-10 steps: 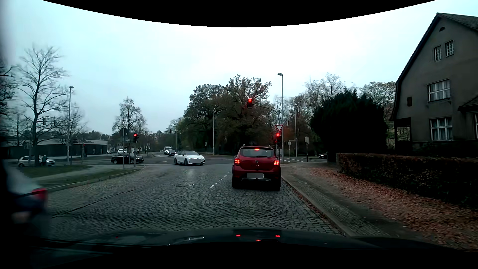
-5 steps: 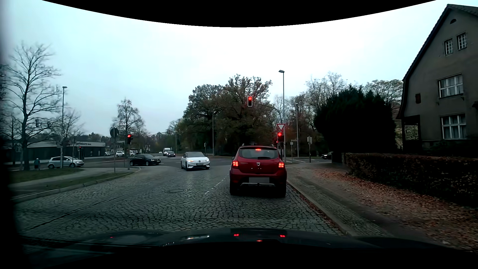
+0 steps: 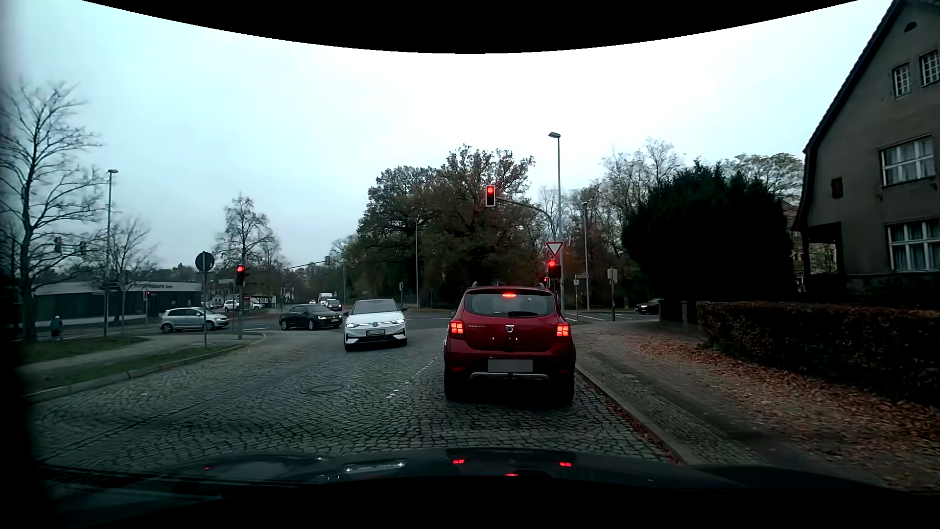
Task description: Follow the waypoints while adhering to traffic rules and regulations
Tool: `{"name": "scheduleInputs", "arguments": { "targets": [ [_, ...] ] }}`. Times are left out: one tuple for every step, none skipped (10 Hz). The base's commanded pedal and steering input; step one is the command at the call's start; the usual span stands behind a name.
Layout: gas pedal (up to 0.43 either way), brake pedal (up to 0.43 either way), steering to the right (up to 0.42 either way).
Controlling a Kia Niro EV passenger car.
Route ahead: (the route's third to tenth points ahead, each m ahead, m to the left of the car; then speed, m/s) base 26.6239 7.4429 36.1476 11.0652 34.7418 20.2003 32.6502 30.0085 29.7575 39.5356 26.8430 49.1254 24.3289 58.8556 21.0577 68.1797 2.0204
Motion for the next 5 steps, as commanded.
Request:
{"name": "scheduleInputs", "arguments": {
  "targets": [
    [0.0,0.134,0.003],
    [0.0,0.165,0.002],
    [0.0,0.189,0.002],
    [0.0,0.195,0.002],
    [0.0,0.232,0.002]
  ]
}}
